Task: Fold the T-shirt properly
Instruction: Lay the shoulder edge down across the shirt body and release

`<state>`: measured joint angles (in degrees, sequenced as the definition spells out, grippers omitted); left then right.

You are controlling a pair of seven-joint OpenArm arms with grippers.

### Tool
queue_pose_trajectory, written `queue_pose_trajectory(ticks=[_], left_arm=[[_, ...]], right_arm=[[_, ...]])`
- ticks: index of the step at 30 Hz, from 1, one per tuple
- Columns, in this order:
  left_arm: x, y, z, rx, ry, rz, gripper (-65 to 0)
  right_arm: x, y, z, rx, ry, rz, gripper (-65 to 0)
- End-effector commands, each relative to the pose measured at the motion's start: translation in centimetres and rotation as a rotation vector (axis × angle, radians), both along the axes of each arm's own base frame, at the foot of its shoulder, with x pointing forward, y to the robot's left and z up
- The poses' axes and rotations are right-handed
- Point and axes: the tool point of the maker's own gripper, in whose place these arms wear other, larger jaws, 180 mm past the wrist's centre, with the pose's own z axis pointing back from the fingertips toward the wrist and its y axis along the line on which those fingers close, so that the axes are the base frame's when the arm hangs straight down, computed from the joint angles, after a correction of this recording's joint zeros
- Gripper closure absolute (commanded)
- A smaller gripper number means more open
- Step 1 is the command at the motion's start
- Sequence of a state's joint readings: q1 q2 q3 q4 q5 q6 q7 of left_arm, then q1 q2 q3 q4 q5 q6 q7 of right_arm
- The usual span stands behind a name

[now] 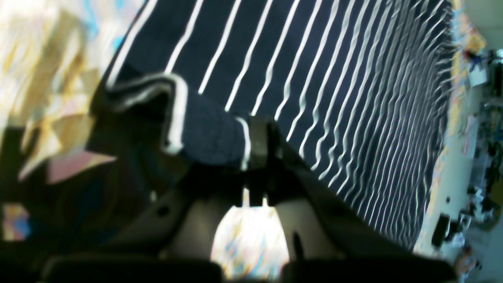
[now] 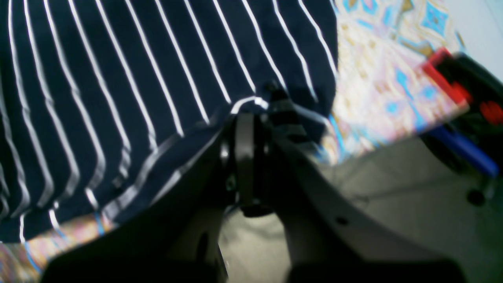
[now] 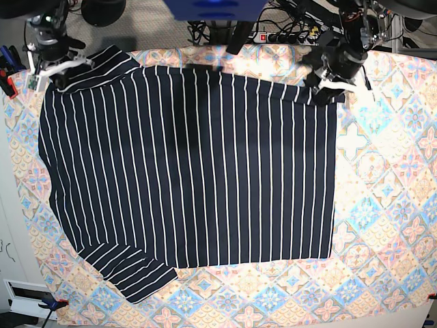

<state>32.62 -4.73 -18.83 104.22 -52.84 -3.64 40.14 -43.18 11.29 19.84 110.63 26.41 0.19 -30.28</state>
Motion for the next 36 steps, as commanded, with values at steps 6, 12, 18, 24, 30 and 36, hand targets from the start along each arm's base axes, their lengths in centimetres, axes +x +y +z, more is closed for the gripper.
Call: queue_pose_trajectory(ticks=[6,12,18,24,30,36], left_arm=[[5.2,0.4,2.1,-0.009,-0.126,0.012,0.0],[8.7,0.8,1.7,-0.038,-0.152,0.037,0.0],[11.9,1.2,1.0,-0.053,-0.156,0.056,0.0],[14.4,1.6,0.5,-0.031,-0.151,0.062,0.0],[15.3,1.9,0.7,0.000,-0.155,0.057,0.0],[15.2,2.0,0.4,0.022,-0.147,0.052,0.0]], right_arm=[[5.7,-0.3,3.2,-0.020,-0.174,0.009,0.0],[10.0,-0.5,5.4,-0.015,-0.290,0.004,0.0],[13.6,-0.7,4.7,0.052,-0.260,-0.022,0.0],[16.7,-1.5,3.7,0.100,-0.268,-0.064,0.0],[19.3,-1.9,4.1,0.129,-0.298,-0.087,-0.2],[21.5,-0.7,5.5,0.139,-0.345,-0.051,-0.2]])
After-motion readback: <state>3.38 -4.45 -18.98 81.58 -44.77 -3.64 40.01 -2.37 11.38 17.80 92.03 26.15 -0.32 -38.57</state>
